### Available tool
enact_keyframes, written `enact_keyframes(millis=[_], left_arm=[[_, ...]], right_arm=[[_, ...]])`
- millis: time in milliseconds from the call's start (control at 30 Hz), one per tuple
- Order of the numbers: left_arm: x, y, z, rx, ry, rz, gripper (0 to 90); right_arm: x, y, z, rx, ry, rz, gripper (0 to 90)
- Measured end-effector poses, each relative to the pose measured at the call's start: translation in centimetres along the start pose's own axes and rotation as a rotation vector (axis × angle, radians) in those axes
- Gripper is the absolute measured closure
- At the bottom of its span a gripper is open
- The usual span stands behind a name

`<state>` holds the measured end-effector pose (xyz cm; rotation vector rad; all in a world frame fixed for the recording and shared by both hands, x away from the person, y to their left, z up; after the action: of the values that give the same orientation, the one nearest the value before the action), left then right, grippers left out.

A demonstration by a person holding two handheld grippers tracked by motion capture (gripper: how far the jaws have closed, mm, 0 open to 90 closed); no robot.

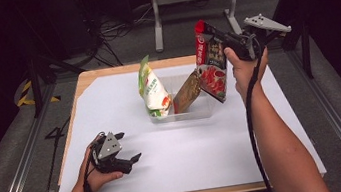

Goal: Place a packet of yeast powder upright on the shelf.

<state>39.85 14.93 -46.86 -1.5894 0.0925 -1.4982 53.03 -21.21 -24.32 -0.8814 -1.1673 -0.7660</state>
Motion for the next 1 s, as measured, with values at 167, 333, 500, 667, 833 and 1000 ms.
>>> enact_keyframes(millis=[167,333,500,667,833,1000], left_arm=[[-0.1,0.0,0.0,-0.004,0.005,0.004,11.0],[-0.1,0.0,0.1,-0.006,0.003,-0.001,11.2],[0.0,0.0,0.0,-0.006,0.016,0.002,11.2],[-0.1,0.0,-0.1,-0.008,0.012,0.002,11.2],[-0.1,0.1,-0.1,-0.006,0.014,0.009,11.2],[-0.1,0.2,-0.1,-0.004,0.015,0.015,11.2]], right_arm=[[-0.5,2.0,0.2,0.041,0.047,0.016,88.5],[-1.5,3.7,0.6,0.043,0.056,0.034,88.6],[-2.6,4.5,1.0,0.058,0.041,0.03,88.4],[-3.9,4.6,1.7,0.081,0.013,0.03,88.0],[-5.3,4.3,1.9,0.11,0.002,0.032,87.2],[-6.2,4.1,1.9,0.13,-0.012,0.038,84.6]])
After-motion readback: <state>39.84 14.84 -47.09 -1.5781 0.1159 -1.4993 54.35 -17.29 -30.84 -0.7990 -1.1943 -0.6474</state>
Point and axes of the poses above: each handheld gripper's, and its own axes: y roughly forward along the jaws, x roughly out of its top, z roughly to its left, the point moved 6 cm from there along y, roughly forward along the jaws, and after that the axes turned 5 degrees about z, right-handed, at the moved point
